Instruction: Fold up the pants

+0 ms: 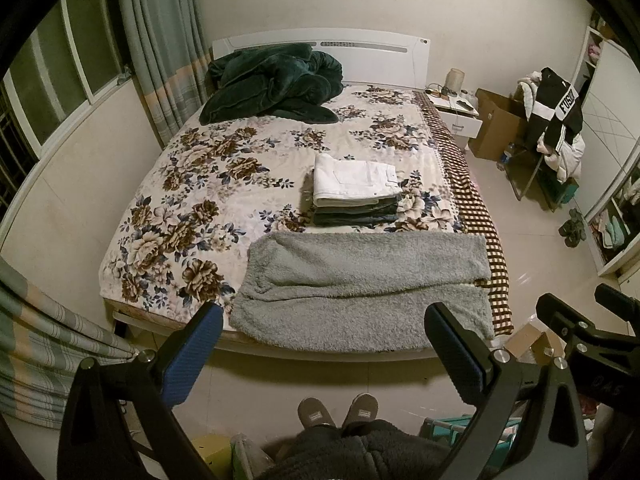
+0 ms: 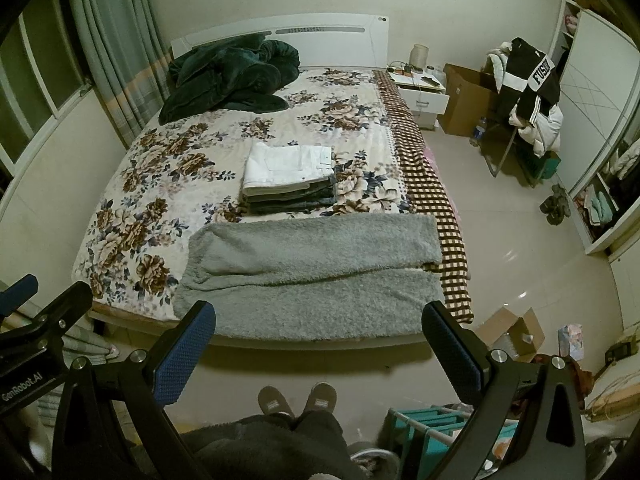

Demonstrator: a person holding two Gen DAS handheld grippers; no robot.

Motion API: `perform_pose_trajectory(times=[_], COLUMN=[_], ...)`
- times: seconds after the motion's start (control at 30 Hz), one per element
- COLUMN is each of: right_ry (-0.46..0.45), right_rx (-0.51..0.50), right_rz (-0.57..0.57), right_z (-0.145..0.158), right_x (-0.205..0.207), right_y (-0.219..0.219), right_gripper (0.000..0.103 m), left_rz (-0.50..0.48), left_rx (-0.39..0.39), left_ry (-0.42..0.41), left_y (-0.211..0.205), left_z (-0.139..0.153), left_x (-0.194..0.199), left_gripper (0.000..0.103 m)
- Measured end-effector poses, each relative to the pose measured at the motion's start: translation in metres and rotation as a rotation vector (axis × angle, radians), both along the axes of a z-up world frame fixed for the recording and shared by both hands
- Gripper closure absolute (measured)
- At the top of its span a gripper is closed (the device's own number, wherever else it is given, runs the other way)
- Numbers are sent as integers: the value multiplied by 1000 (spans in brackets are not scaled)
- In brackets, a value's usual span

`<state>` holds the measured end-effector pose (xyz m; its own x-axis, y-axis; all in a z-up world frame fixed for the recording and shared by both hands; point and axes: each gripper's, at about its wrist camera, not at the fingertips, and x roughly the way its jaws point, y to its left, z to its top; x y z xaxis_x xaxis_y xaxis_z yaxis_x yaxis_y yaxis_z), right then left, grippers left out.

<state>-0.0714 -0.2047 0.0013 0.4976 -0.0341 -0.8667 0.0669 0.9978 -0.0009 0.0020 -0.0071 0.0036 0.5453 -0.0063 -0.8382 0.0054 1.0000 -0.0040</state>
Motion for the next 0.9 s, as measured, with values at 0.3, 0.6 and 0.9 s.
perform_pose_trajectory(times=[0.3,0.6,0.9], right_ry=[2,4,22], right_rx=[4,10,23], right_rz=[1,4,16], right_z=[-1,1,0], right_x=[-2,-8,-18], right_y=[2,6,11], right_gripper=[0,0,0], left_rz=[0,-3,4], left_rx=[-1,-1,3], left_ry=[-2,-2,2], left_y=[0,-12,-16], left_z=[0,13,17], left_x=[-1,-3,0], left_gripper=[0,0,0])
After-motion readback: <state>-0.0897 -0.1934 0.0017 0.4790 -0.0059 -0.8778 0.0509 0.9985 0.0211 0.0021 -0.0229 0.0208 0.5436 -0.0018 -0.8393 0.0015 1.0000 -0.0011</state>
